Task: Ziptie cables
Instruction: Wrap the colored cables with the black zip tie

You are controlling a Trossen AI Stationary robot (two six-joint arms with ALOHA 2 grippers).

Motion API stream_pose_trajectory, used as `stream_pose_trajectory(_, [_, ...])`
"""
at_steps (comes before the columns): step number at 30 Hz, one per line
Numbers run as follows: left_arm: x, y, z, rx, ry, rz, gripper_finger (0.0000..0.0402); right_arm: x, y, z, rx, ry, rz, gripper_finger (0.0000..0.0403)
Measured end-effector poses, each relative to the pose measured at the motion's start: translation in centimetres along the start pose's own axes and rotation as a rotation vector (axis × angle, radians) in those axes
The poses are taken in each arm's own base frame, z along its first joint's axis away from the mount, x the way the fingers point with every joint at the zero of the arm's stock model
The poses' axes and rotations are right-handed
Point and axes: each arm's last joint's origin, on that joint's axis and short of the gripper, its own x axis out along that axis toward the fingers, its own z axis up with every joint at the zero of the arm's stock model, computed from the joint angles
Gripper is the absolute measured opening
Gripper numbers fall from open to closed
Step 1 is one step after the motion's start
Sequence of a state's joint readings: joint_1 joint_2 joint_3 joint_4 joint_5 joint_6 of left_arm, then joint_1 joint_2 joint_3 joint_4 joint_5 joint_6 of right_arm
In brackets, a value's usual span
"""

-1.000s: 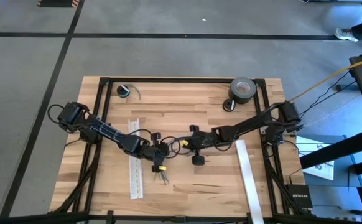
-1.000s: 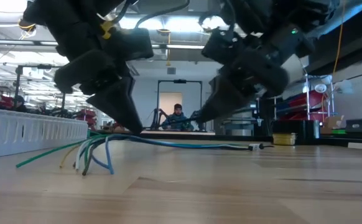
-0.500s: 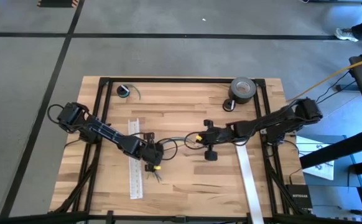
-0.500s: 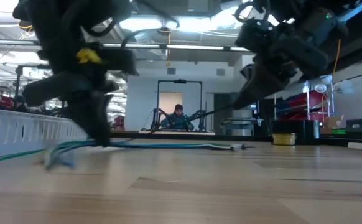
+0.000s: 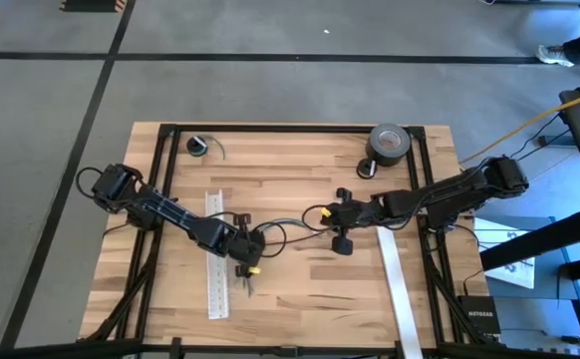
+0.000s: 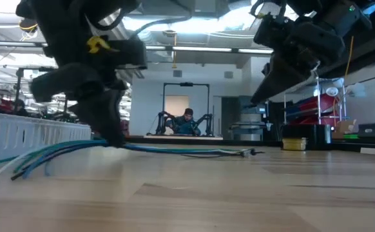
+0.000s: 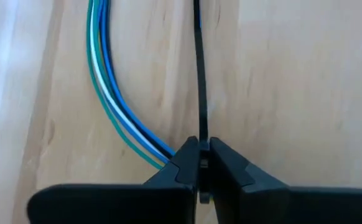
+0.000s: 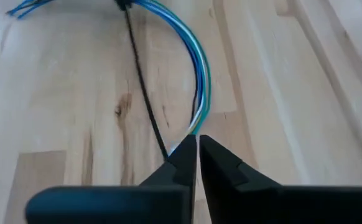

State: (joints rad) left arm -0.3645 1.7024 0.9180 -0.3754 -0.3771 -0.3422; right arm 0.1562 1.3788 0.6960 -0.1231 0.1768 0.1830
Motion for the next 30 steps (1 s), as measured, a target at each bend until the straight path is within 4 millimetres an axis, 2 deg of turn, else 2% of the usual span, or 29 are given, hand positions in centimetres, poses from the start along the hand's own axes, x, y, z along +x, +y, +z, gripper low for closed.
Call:
stream_pose_trajectory(6, [0.1,0.0,1.1,-0.097,-0.099,-0.034,0.0018,0.2,-0.1,-0.8,0.068,0.032,0.003,0.0067])
stream_pose_trajectory(11, [0.3,0.7,2.4,-0.142,-0.146,-0.102,0.0088,0.3,-0.1,-1.4,0.088,0.047,0.002,0.0126])
stream_pose_trajectory(13, [-0.4,1.0,3.3,-0.115,-0.162,-0.136,0.0120,0.3,-0.1,-1.2,0.092,0.038,0.027,0.0145])
stream_pose_trajectory(18, [-3.9,2.1,5.5,-0.057,-0.198,-0.133,0.0171,0.3,0.1,-0.7,0.098,-0.007,0.076,0.0176])
stream_pose_trajectory(22, [-5.6,2.6,5.1,-0.041,-0.180,-0.107,0.0178,0.3,0.5,0.0,0.081,-0.076,0.145,0.0182])
stream_pose_trajectory(24, [-5.9,2.4,4.4,-0.026,-0.171,-0.110,0.0174,0.4,0.7,0.7,0.088,-0.147,0.183,0.0182])
stream_pose_trajectory(27, [-5.0,1.6,2.9,0.009,-0.142,-0.116,0.0165,1.2,1.3,1.5,0.094,-0.249,0.243,0.0182])
stream_pose_trajectory(30, [-4.0,0.8,1.4,0.031,-0.180,-0.140,0.0156,3.0,2.5,1.8,0.081,-0.305,0.280,0.0182])
